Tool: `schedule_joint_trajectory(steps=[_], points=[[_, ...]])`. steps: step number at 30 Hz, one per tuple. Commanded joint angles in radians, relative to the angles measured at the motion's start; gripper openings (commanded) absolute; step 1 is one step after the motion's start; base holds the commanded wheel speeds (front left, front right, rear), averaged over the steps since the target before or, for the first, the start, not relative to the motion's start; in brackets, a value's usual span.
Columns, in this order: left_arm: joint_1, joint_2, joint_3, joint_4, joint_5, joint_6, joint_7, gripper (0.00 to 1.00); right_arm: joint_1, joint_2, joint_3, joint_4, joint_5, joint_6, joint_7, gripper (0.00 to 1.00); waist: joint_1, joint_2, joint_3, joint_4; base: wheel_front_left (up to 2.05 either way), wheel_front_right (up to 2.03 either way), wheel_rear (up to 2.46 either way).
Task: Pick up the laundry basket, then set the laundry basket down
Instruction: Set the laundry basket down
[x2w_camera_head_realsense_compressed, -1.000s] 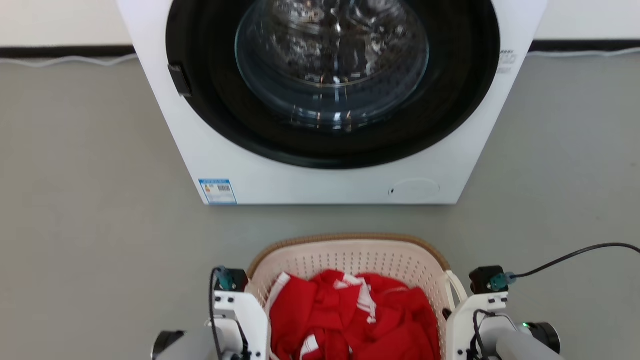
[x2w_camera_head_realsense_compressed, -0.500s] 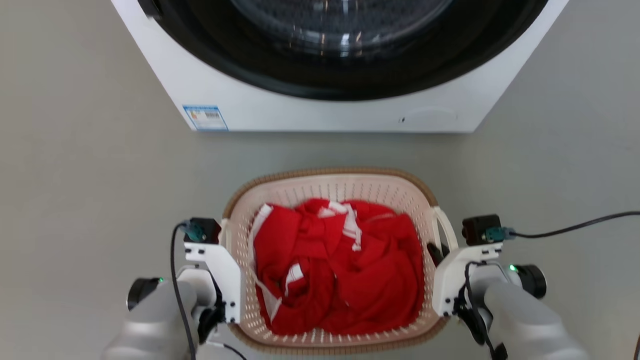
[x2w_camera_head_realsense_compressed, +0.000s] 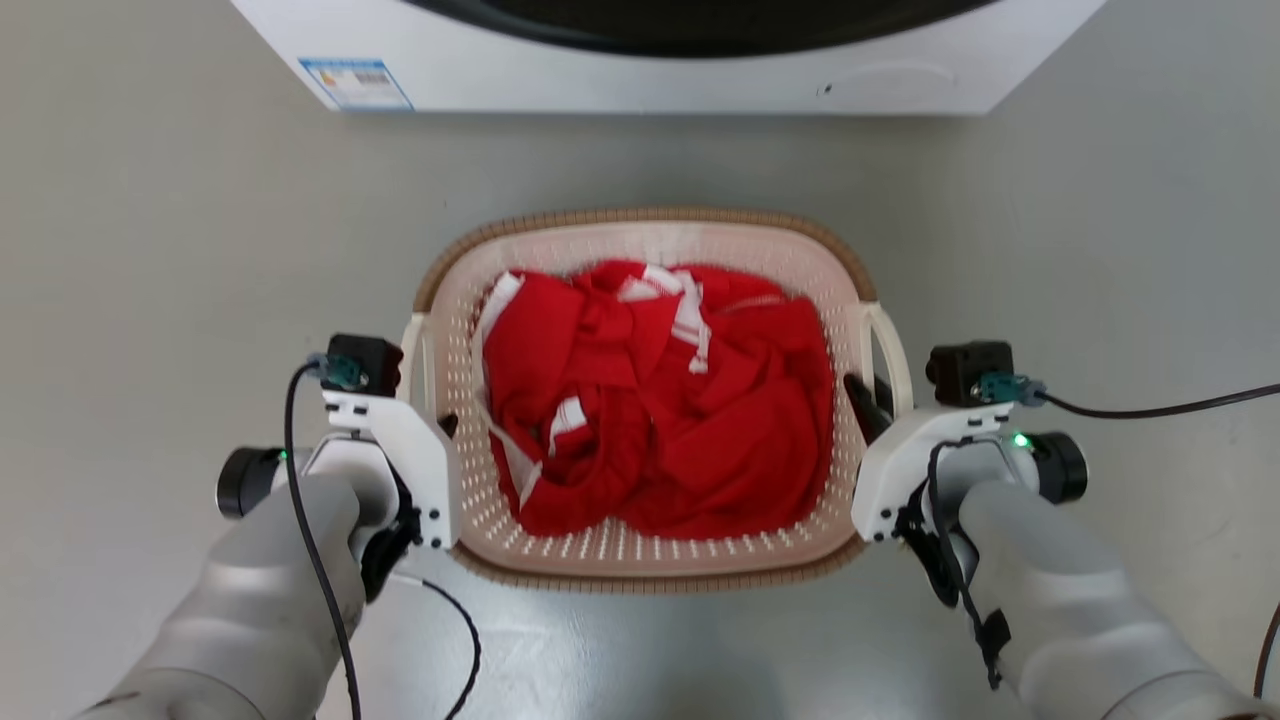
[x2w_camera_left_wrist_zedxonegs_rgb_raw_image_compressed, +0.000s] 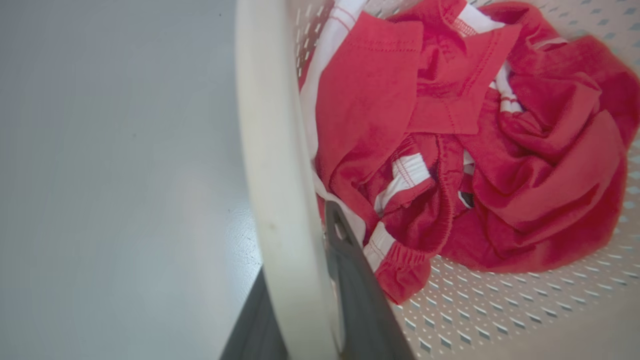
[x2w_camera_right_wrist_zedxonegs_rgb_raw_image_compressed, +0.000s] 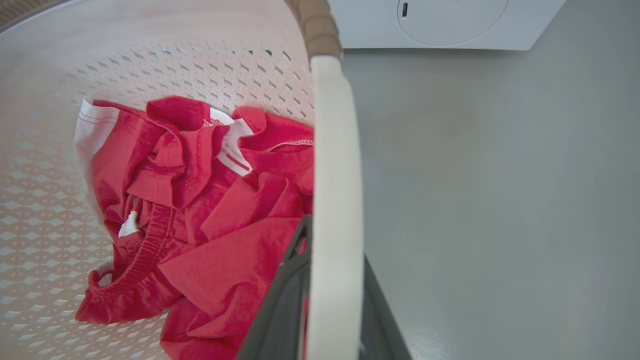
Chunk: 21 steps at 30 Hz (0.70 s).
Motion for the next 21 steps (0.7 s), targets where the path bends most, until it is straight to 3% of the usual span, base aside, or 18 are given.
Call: schedule_joint_trajectory(steps=[1,10,21], points=[[-0.051,0.044,0.019,-0.005,0.017,-0.011,-0.027,0.00,0.009,0.008,0.030,-0.011,-0.003,0.014,-0.017,0.00,0.0000,0.0000,0.044,0.007,0.00,0.00,0.00],[-0.126,0.089,0.020,-0.021,0.029,-0.025,-0.066,0.00,-0.096,0.008,0.024,0.027,-0.016,0.014,-0.072,0.00,0.0000,0.0000,0.171,0.030,0.00,0.00,0.00],[-0.168,0.130,0.003,-0.013,0.046,-0.030,-0.047,0.00,-0.113,0.008,0.029,0.017,-0.002,0.014,-0.082,0.00,0.0000,0.0000,0.232,0.030,0.00,0.00,0.00]])
